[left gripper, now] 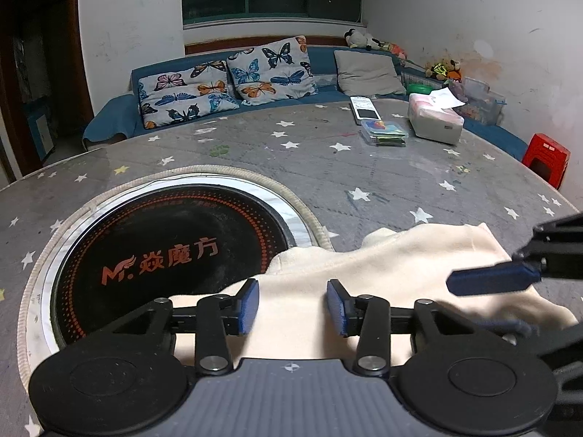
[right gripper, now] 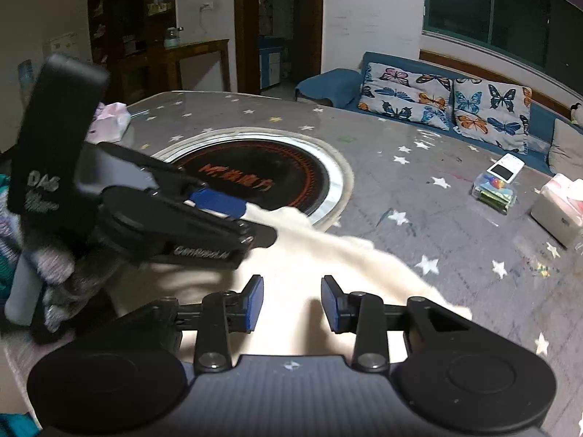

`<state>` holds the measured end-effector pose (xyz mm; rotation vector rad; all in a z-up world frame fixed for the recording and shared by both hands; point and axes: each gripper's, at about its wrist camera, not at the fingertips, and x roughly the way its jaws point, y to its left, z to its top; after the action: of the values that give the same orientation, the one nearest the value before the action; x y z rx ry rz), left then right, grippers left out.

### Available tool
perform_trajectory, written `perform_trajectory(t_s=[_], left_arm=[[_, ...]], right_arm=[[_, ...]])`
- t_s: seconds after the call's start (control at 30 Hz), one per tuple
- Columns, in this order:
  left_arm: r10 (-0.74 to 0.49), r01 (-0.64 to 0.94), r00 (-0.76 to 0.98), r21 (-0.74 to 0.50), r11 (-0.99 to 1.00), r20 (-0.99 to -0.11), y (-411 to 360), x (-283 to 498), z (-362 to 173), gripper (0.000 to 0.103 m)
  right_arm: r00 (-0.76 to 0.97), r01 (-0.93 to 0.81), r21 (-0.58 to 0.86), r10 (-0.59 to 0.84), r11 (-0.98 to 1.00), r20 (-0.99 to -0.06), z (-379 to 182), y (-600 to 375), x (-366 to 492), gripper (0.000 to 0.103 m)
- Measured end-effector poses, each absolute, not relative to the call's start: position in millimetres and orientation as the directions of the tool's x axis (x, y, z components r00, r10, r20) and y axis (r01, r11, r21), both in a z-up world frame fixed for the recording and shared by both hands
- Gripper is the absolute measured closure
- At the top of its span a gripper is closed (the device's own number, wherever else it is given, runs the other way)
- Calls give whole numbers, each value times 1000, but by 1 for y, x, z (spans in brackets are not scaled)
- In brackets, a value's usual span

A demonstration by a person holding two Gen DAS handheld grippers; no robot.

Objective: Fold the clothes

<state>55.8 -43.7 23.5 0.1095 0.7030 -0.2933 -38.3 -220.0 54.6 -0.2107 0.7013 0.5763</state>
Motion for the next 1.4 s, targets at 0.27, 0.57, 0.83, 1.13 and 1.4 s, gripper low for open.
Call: perform_trajectory(t_s=[0.27, 0.57, 0.83, 1.13, 1.4], left_arm=[[-219, 288, 734, 3, 958, -643, -39, 32, 30, 41], [-162, 222, 758, 17, 975, -632, -21, -11, 34, 28], [-133, 192, 766, 26, 981, -629, -7, -41, 27, 16], [-118, 175, 752, 24, 984, -649, -6, -48, 16, 4], [-121, 154, 743, -7, 988, -658, 1, -48, 14, 0]], right_arm=[[618, -555, 13, 423, 832, -663, 48, -224, -57, 55], [625, -538, 15, 411, 843, -664, 39, -227, -77, 46], [648, -521, 12, 405, 853, -644, 37, -231, -85, 36], [652, -541, -2, 418, 841, -632, 29, -226, -91, 9], [638, -564, -44, 402, 824, -656, 26, -212, -91, 0]])
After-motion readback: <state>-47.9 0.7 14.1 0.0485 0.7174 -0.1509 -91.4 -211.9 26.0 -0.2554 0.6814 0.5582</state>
